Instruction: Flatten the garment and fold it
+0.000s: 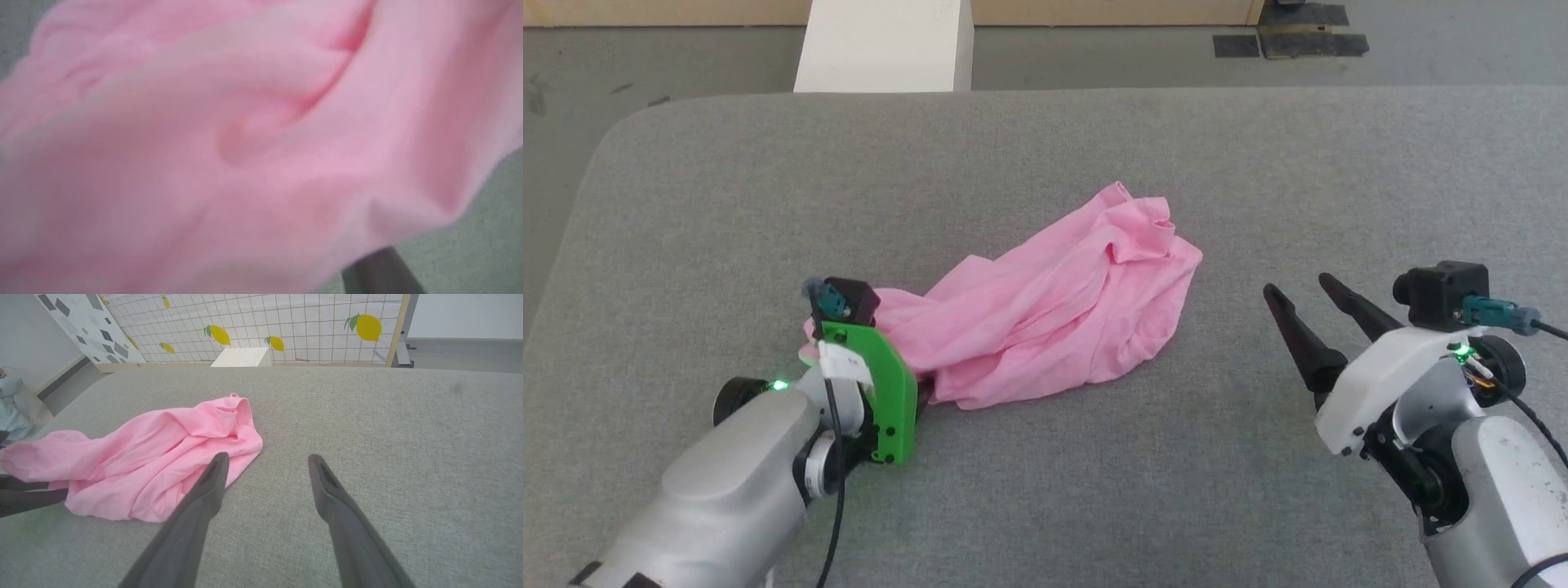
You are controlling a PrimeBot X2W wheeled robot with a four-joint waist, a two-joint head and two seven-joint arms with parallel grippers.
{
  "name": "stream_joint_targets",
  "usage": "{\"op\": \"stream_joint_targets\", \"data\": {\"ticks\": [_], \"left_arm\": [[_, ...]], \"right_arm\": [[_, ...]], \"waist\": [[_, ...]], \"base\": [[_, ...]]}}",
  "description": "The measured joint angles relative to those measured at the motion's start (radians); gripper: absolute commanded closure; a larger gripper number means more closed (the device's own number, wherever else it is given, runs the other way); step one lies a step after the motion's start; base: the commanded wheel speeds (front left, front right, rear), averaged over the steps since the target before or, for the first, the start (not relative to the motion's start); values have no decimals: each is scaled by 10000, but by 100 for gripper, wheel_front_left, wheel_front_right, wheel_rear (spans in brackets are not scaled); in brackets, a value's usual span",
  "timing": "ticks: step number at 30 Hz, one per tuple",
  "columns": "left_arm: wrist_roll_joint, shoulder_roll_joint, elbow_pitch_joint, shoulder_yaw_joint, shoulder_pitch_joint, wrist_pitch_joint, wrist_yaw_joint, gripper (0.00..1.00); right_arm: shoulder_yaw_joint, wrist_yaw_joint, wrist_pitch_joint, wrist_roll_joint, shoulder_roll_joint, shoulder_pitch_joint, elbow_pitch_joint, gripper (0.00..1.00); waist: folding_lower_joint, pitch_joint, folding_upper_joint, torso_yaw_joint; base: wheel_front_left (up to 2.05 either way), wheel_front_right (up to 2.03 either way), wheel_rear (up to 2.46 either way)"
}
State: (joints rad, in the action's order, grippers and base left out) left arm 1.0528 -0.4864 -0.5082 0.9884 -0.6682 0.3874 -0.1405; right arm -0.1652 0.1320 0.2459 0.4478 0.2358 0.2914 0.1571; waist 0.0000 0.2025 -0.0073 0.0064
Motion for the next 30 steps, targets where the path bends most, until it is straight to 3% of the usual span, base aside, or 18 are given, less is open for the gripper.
{"op": "stream_joint_targets", "data": {"ticks": [1,2,3,7,10,17,30], "left_arm": [[59,46,-100,36,-99,194,102,22],[136,67,-196,79,-209,376,230,53],[161,96,-272,155,-316,573,364,99],[387,219,-366,299,-576,1039,926,100],[265,314,-113,330,-569,414,1083,100],[-291,280,1051,339,-309,-690,1026,100],[-667,38,3179,222,-116,-1398,723,100]], "right_arm": [[0,0,127,2,15,0,-36,0],[-12,0,245,4,15,0,-82,0],[-40,0,393,8,25,2,-132,0],[-209,0,959,174,50,154,-115,0],[-516,0,1960,568,178,1040,606,0],[-826,0,3453,865,303,2344,2424,0],[-1087,0,4696,694,42,4341,5724,0]], "waist": [[0,59,0,2],[0,112,0,10],[0,163,0,23],[0,306,0,82],[0,347,0,326],[0,279,0,925],[0,573,0,2064]], "base": [[0,0,0],[0,0,0],[0,0,0],[0,0,0],[0,0,0],[0,0,0],[0,0,0]]}}
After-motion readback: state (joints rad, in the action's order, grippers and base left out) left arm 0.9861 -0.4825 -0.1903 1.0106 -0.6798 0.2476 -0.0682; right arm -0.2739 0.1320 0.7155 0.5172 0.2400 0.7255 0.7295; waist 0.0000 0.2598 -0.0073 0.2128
